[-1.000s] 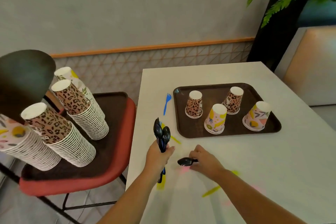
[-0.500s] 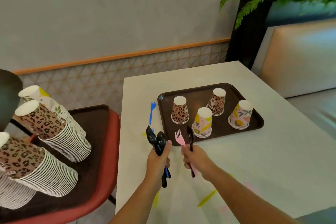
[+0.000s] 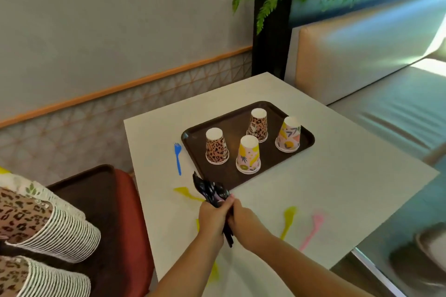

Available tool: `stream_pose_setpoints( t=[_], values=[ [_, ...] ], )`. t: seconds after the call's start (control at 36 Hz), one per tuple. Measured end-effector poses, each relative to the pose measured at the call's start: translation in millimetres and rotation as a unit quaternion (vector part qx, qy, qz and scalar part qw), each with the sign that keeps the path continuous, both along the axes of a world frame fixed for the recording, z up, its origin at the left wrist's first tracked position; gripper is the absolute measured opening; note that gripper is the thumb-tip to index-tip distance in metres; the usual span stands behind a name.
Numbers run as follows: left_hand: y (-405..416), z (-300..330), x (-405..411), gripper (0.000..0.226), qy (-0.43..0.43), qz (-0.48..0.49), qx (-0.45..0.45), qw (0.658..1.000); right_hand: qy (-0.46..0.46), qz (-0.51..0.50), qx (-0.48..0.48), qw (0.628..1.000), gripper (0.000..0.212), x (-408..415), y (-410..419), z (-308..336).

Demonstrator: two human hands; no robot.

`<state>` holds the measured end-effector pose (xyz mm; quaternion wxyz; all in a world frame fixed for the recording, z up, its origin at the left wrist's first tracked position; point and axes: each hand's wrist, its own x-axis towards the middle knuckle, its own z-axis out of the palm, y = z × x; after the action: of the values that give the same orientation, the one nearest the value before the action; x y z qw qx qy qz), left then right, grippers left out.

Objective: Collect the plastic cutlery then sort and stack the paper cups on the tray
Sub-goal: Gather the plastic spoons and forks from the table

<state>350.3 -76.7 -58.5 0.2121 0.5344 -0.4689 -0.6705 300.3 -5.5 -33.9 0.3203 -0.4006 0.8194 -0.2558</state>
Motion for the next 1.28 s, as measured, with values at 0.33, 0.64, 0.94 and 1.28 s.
stream_pose_setpoints(
  t=[0.33,0.64,0.94,1.28],
  values=[
    [-17.1,16.5,0.5,0.020,0.069,-0.041,0.084,0.993,0.132,-0.201,0.015,0.971,0.033,-39.9,46.8,-30.2],
    [-0.9,18.3,1.4,0.021,0.082,-0.075,0.063,0.992,0.133,-0.276,0.122,0.944,0.041,-36.3,57.7,-65.5],
    [3.1,23.6,3.3,0.015,0.103,-0.121,0.084,0.984,0.095,-0.256,0.026,0.962,0.021,-46.6,63.5,-60.7],
    [6.6,24.7,-3.0,0.012,0.085,-0.124,0.036,0.988,0.080,-0.406,0.076,0.907,0.040,-88.5,105.7,-59.2]
  ],
)
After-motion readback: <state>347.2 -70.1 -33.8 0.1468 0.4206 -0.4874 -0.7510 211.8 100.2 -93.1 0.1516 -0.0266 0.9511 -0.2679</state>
